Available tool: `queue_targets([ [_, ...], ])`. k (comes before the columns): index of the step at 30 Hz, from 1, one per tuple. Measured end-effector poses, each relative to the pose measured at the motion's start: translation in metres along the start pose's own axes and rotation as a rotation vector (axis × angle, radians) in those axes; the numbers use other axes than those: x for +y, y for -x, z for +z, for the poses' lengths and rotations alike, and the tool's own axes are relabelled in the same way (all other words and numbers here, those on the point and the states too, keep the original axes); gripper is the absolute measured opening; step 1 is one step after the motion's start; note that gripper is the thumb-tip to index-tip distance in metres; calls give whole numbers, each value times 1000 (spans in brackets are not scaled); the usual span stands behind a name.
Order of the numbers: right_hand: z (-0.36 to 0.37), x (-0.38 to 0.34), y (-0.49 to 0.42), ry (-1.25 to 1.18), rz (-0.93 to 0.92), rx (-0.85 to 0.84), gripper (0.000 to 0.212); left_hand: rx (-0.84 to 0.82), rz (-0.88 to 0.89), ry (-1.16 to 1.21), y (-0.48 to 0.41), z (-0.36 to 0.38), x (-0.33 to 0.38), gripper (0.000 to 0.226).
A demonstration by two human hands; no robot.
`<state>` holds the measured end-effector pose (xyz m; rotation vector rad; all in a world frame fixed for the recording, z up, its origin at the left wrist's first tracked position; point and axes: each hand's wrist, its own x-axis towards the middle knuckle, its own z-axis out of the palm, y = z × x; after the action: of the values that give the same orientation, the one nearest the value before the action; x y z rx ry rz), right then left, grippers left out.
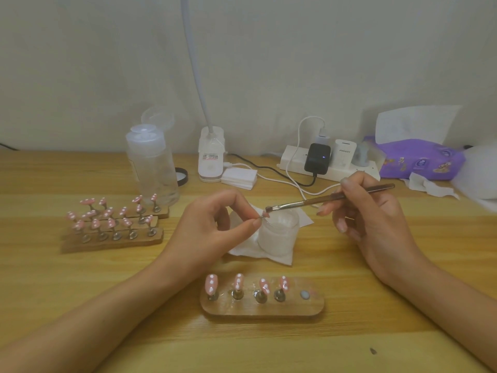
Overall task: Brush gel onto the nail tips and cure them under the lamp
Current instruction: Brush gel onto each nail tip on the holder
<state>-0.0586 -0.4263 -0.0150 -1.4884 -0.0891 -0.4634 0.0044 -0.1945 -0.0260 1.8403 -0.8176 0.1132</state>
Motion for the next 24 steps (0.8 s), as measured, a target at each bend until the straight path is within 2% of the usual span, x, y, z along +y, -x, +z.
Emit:
queue_targets([
  [4,1,1,0,24,41,37,22,7,-1,-5,0,1,0,14],
  [10,2,1,1,26,-26,1,23,12,-4,-8,0,1,-1,15],
  [14,-1,3,-1,12,-26,64,25,8,-8,7,0,1,-1,15],
  [19,1,3,1,34,-41,9,28,10,-24,34,-1,0,-1,12],
  [24,-1,2,0,15,-50,61,27,-2,-45,45,-1,-1,-1,10],
])
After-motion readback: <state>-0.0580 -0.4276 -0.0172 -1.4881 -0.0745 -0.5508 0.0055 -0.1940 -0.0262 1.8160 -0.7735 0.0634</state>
